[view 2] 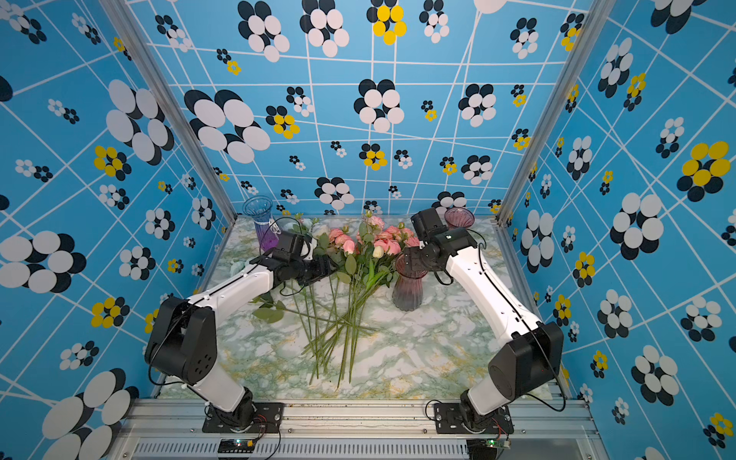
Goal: Place the pink flowers into the vase
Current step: Move the vase to the center of the board.
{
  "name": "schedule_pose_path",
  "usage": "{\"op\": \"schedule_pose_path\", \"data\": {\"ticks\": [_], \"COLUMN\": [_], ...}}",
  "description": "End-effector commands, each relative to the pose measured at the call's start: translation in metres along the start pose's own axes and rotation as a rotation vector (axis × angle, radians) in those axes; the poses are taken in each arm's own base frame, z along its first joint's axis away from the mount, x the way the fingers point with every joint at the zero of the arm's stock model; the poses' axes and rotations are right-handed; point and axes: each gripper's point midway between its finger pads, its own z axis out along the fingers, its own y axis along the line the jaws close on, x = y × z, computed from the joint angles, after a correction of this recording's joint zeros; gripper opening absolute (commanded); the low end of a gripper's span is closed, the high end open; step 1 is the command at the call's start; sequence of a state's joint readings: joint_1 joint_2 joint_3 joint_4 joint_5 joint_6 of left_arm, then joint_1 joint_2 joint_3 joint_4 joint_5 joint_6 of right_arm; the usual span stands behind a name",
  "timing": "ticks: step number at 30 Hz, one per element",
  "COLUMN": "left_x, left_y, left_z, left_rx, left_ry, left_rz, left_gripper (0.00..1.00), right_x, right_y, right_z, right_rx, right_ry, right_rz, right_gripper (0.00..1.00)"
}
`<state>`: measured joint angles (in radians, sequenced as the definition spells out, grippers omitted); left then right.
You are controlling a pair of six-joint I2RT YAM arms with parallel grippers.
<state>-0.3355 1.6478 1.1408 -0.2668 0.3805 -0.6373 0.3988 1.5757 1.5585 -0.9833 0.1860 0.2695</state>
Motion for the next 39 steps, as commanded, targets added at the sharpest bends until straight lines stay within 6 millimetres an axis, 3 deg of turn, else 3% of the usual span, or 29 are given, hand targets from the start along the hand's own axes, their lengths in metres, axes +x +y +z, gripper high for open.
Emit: {"op": "schedule_pose_path", "data": {"ticks": [1, 12, 26, 30, 39], "left_x": [0.004, 0.004, 0.005, 0.005, 0.005], "left_y": [0.0, -0.004, -0.002, -0.001, -0.001], "left_z": [-0.01, -0.016, -0.016, -0.017, -0.014], "left_rx": [-0.018, -0.016, -0.02, -0.026, -0.025], "left_ry": [-0.01, -0.015, -0.013, -0.015, -0.008], "left_rz": [0.032, 0.045, 0.049, 0.054, 0.051], "left_gripper": [0.75, 0.76, 0.76, 0.76, 0.76], "right_x": [0.006, 0.016, 0.018, 0.02, 0.022], "right_y": [0.006, 0.009, 0.002, 0.003, -0.007], "right_z": [0.013, 0.026, 0.028, 0.029, 0.026], "right_rx": [-0.039, -0.052, -0.08, -0.082, -0.07], "right_ry": [0.052, 0.099, 0.105, 0.113, 0.119], "right_rz": [0.004, 0.006, 0.036, 0.036, 0.047], "right_gripper": [0.88, 0.78, 0.49, 0.34, 0.24]}}
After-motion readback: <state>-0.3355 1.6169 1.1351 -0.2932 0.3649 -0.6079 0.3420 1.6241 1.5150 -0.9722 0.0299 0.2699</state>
